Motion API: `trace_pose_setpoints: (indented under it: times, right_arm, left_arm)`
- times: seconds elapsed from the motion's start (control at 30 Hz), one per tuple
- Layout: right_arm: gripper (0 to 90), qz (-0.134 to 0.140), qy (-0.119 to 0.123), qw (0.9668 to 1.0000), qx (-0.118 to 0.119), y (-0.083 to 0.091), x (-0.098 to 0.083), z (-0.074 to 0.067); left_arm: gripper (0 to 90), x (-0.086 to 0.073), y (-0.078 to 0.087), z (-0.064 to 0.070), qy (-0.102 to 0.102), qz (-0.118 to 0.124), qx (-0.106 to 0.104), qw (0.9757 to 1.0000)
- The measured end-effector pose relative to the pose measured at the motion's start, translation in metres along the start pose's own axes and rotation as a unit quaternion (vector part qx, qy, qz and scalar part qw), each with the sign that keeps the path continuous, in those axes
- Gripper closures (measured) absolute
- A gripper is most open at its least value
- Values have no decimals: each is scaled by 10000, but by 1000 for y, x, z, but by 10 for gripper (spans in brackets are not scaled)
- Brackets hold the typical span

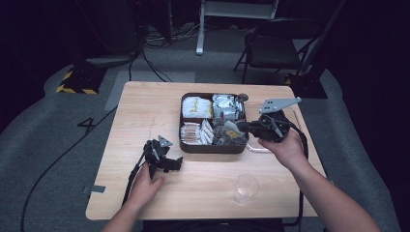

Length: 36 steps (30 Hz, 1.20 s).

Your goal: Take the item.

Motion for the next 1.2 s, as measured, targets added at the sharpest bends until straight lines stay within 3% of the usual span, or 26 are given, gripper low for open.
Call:
trace_pose_setpoints:
  times: [0.53, 0.83, 1.2]
  right_arm:
    - [900, 82, -37, 9997, 214, 31, -32, -40]
    - [900, -196, -54, 9994, 297, 36, -57, -62]
    - [900, -275, -182, 9980, 536, 38, -80, -82]
  left_arm:
    - [1, 0, 0, 0, -1, -2, 1, 10000]
    - [1, 0, 0, 0, 3, 1, 1, 10000]
    - [1, 0, 0, 0, 4, 0, 1, 10000]
Point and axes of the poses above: each handheld gripper's, and its own axes: y roughly backward along the jaws, x roughly out of its top, z roughly to its right, the point moved 2 cm from there along -y, roughly forward along the jaws, and after that the axes turned 13 degrees about y, right-handed, at the moved point
